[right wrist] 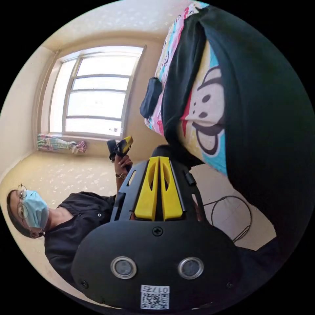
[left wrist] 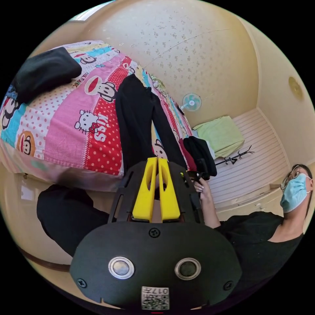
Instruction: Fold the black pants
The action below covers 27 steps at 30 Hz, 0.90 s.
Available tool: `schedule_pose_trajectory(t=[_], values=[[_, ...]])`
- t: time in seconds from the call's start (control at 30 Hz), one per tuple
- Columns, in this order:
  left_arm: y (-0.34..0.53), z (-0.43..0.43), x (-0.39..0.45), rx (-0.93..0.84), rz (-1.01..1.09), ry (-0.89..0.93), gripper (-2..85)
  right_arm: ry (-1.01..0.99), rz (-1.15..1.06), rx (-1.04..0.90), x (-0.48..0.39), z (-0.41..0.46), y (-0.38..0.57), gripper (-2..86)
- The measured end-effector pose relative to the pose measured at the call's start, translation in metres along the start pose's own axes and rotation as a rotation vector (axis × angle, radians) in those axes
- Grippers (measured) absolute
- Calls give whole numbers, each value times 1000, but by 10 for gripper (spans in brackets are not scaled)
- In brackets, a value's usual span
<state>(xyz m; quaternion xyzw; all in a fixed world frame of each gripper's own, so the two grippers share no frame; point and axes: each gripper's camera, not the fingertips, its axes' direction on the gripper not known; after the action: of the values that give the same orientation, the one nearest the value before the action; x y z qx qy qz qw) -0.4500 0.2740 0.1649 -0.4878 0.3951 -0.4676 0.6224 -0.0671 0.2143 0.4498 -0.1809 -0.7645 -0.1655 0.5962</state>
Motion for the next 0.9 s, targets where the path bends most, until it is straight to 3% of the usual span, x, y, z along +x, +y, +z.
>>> schedule_pose_trajectory(t=[0.2,0.3,0.37,0.47,0.57,0.67,0.77,0.9], values=[[-10,55,18,-61,87,-16,0,442,143,320,-11,-133,71,11],[-18,94,28,-79,83,-101,63,326,158,383,1,-155,103,13],[-27,129,27,-109,45,-273,130,257,158,392,7,-157,115,11],[-37,178,5,-239,-17,-421,160,245,157,391,5,-159,126,7],[-31,174,-14,-164,-52,-331,135,268,146,409,-6,-170,136,6],[-21,153,-26,-48,-60,-403,101,263,149,456,-12,-182,151,6],[-27,181,-49,-210,-129,-417,173,226,165,503,-8,-191,163,5],[-25,208,-60,-252,-129,-502,169,139,192,515,-1,-190,169,5]])
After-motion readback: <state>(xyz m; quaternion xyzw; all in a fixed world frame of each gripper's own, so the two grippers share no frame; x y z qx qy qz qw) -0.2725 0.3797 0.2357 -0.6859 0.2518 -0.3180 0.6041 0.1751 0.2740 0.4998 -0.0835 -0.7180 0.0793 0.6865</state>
